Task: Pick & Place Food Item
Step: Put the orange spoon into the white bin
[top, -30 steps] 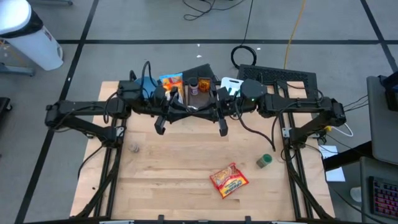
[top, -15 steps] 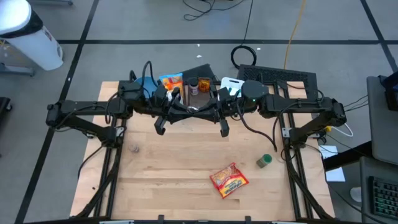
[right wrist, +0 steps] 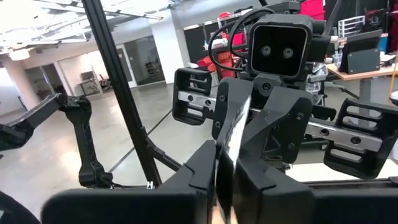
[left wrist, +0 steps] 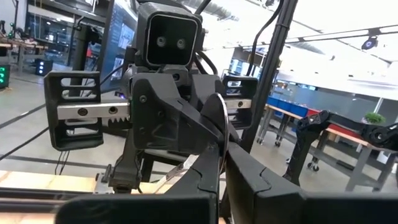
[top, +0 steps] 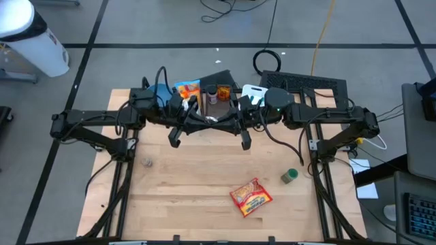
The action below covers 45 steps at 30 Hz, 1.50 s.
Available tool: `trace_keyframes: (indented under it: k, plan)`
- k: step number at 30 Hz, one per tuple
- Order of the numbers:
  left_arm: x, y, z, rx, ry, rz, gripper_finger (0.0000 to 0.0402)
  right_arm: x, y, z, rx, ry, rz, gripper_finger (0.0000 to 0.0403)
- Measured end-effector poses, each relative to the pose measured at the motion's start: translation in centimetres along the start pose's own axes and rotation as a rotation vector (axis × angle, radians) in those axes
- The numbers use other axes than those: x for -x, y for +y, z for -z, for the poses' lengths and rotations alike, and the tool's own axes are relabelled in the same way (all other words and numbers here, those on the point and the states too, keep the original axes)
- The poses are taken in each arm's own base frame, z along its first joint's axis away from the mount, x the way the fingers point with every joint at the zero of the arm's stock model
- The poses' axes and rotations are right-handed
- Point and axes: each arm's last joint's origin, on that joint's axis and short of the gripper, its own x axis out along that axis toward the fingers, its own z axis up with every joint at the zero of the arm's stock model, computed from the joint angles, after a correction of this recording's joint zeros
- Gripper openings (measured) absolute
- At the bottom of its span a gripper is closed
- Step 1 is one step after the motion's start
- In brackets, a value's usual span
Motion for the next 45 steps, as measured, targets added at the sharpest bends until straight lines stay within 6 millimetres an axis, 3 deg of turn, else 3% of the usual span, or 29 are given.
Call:
trace_keyframes:
  k: [3, 14, 21, 37, 45]
  plan:
    - [0.0, 0.0, 0.0, 0.009, 0.0, 0.0, 0.0008, 0.0, 0.0, 0.0, -0.009, -0.001, 0.008, 0.0028]
    - [0.7, 0.0, -0.6, 0.004, -0.011, -0.024, 0.0008, 0.0, -0.3, -0.1, -0.038, -0.025, 0.074, 0.016]
    - [0.7, 0.2, -0.6, 0.003, -0.009, -0.031, 0.0008, 0.4, -0.3, -0.6, -0.007, -0.049, 0.138, 0.0189]
    - [0.7, 0.1, -1.0, -0.018, -0.057, -0.043, 0.0008, 0.6, -0.5, -0.7, 0.019, -0.064, 0.206, 0.0169]
    - [0.7, 0.0, -1.0, -0.02, -0.057, -0.029, 0.0008, 0.6, -0.5, -0.7, 0.021, -0.059, 0.189, 0.0064]
